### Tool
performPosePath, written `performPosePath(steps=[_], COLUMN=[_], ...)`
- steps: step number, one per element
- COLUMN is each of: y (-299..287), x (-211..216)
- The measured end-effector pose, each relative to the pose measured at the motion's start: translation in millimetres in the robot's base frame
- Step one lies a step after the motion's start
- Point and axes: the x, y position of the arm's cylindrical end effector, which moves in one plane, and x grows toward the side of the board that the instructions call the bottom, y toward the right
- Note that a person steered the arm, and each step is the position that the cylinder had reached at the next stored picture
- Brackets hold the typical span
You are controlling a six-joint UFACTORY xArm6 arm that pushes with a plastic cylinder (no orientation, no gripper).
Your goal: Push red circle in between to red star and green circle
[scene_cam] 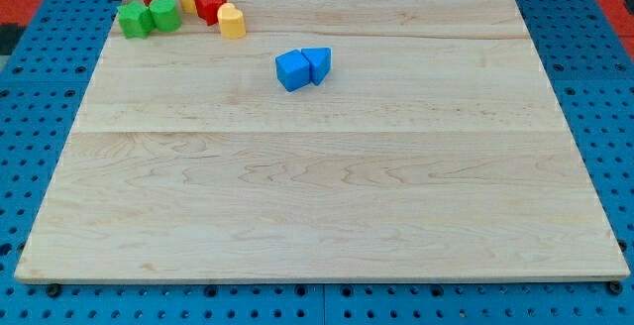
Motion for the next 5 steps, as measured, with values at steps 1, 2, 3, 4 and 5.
performPosePath(steps=[1,2,3,4,5], y=[36.4,68.9,68.9,69.4,87.4], x=[1.0,0.0,0.0,1.5,3.1])
